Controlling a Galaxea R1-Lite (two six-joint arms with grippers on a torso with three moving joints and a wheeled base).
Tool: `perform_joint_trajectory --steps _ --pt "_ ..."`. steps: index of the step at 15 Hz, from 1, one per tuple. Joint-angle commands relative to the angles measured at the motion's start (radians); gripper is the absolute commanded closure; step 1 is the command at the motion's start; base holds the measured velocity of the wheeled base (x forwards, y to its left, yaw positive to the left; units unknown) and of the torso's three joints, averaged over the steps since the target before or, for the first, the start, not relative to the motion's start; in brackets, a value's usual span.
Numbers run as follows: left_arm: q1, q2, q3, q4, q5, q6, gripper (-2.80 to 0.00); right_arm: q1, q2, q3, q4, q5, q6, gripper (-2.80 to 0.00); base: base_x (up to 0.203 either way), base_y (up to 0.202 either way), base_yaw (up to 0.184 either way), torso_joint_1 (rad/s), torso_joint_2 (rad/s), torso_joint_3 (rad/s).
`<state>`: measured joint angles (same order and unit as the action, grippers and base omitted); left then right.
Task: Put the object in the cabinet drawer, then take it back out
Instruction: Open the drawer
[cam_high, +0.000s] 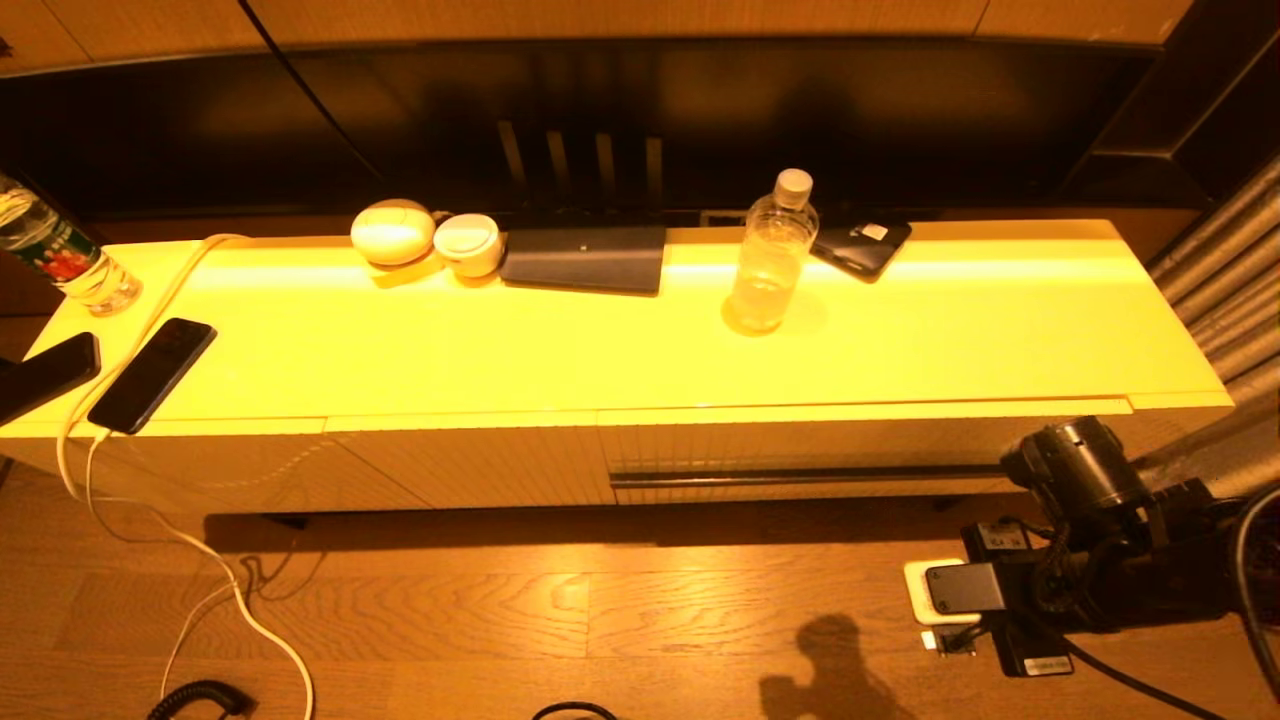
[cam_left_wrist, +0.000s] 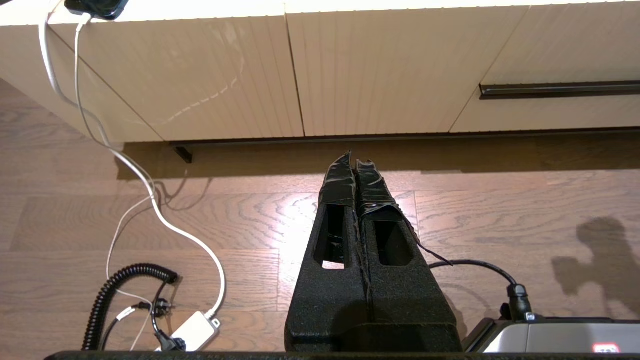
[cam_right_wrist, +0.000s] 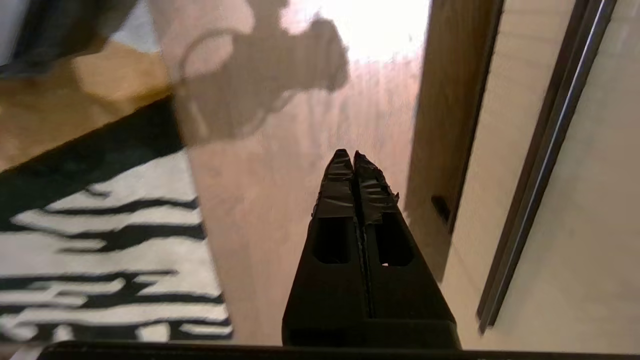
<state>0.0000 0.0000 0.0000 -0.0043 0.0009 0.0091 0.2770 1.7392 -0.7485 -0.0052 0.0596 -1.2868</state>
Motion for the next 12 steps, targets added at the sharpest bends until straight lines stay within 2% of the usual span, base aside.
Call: perform_joint_trajectory --steps 1,3,4,8,11,12 --pt "0.000 0.000 0.003 0.000 0.001 0.000 0.00 -0.001 0.100 0.000 -0.087 0.000 -0.011 0.00 0.000 0.000 0.000 0.000 0.00 0.000" --pt "0.000 0.000 0.002 0.000 0.001 0.000 0.00 -0.010 0.140 0.000 -0.151 0.000 -0.013 0.00 0.000 0.000 0.000 0.000 0.00 0.000" --pt "0.000 0.000 0.002 0.000 0.001 0.000 0.00 -0.018 0.158 -0.006 -0.171 -0.001 -0.017 -2.80 0.000 0.000 0.000 0.000 0.00 0.000" --pt "0.000 0.000 0.002 0.000 0.001 0.000 0.00 -0.036 0.200 -0.042 -0.184 -0.038 -0.049 -2.80 0.000 0.000 0.000 0.000 0.00 0.000" --pt "0.000 0.000 0.003 0.000 -0.001 0.000 0.00 -0.068 0.221 -0.052 -0.185 -0.034 -0.184 -2.80 0.000 0.000 0.000 0.000 0.00 0.000" --pt "0.000 0.000 0.002 0.000 0.001 0.000 0.00 -0.076 0.229 -0.065 -0.185 -0.029 -0.201 -2.80 0.000 0.000 0.000 0.000 0.00 0.000"
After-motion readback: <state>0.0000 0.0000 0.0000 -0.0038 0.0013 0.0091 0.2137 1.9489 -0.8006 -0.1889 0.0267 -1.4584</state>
